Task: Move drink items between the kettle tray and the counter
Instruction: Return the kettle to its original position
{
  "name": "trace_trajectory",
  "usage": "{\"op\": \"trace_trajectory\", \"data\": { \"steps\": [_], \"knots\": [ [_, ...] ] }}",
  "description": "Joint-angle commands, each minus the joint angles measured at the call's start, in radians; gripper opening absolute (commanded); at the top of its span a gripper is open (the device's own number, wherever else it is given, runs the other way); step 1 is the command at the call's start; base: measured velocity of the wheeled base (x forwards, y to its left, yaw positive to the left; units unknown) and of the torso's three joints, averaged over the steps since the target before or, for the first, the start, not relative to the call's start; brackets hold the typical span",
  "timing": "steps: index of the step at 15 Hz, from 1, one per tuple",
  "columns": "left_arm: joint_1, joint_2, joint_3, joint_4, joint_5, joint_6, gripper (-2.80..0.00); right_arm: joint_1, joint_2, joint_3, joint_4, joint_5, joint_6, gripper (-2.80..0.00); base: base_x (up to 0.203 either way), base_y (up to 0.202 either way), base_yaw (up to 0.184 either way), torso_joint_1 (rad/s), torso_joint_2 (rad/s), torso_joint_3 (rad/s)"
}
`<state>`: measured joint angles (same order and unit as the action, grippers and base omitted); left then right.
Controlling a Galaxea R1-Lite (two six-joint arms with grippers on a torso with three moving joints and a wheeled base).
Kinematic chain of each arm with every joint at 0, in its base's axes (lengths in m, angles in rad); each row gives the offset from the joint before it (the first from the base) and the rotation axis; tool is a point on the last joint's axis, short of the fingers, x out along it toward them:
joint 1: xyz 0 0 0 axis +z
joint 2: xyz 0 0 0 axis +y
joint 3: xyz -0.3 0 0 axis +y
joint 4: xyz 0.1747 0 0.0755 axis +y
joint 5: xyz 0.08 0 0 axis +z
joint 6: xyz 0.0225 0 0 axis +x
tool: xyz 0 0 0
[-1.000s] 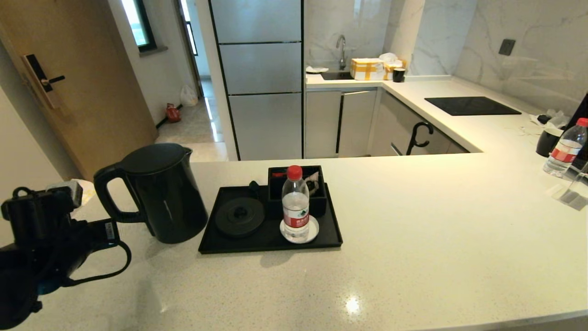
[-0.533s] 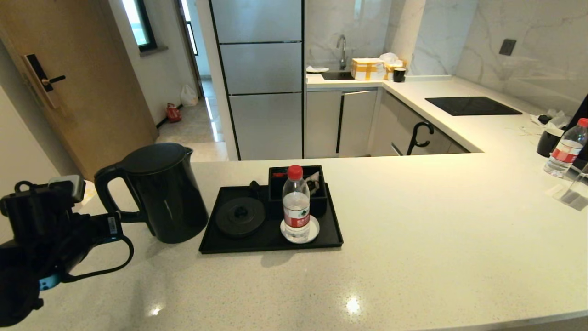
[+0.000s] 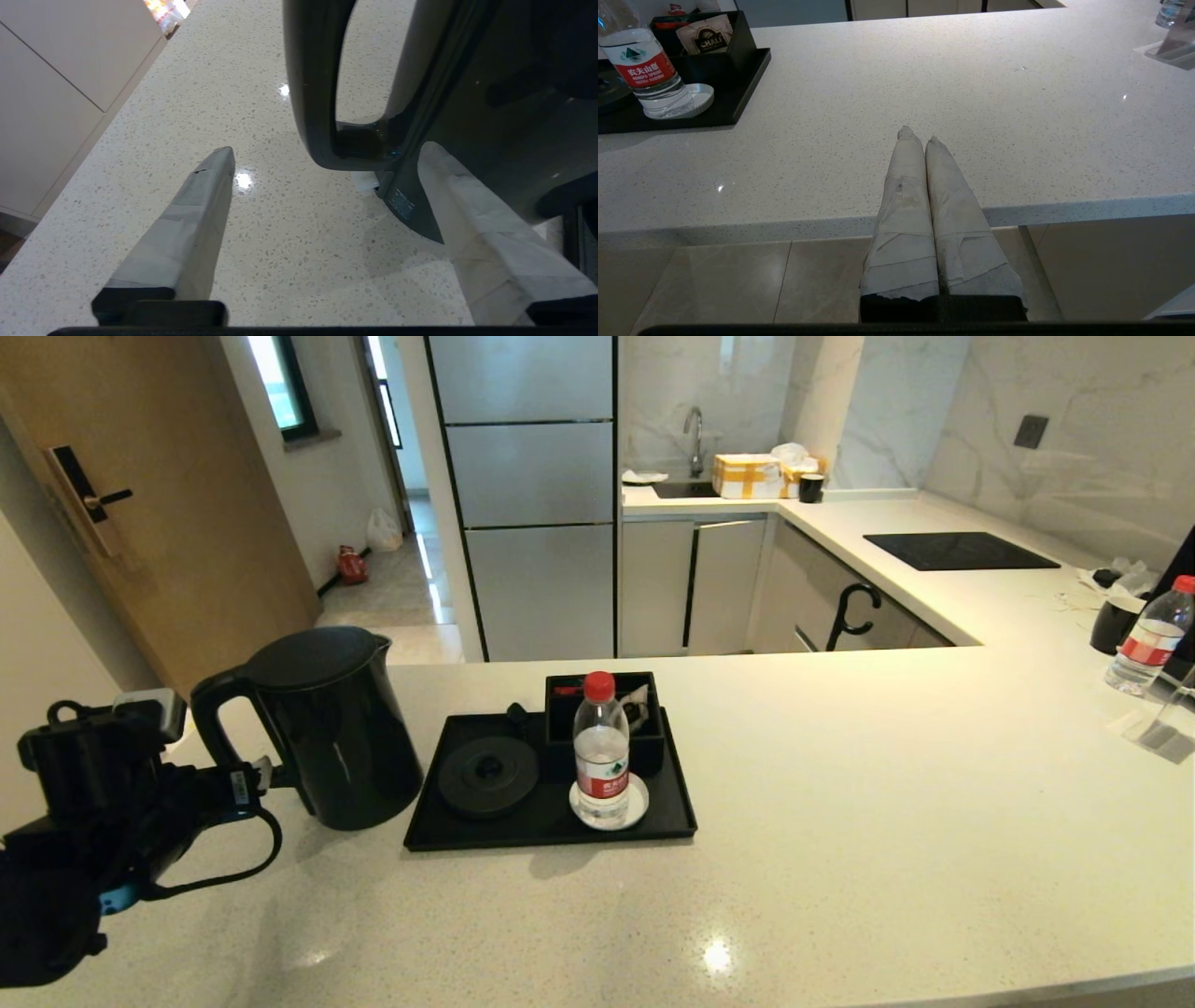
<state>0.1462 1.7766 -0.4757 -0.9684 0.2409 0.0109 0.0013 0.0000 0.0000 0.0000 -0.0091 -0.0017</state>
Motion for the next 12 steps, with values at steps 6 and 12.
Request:
{"op": "trace_trajectory", "data": {
  "steps": [6,12],
  "knots": [
    [0.027,0.157,-0.099,-0.124,0.014,0.03,0.0,0.001,0.002,0.0,0.0,0.0,0.0,-2.8,0.0,0.0,0.0,0.0,0.0,0.0],
    [0.083,0.227,-0.145,-0.185,0.011,0.075,0.0,0.0,0.002,0.0,0.0,0.0,0.0,-2.8,0.0,0.0,0.0,0.0,0.0,0.0]
  ]
}}
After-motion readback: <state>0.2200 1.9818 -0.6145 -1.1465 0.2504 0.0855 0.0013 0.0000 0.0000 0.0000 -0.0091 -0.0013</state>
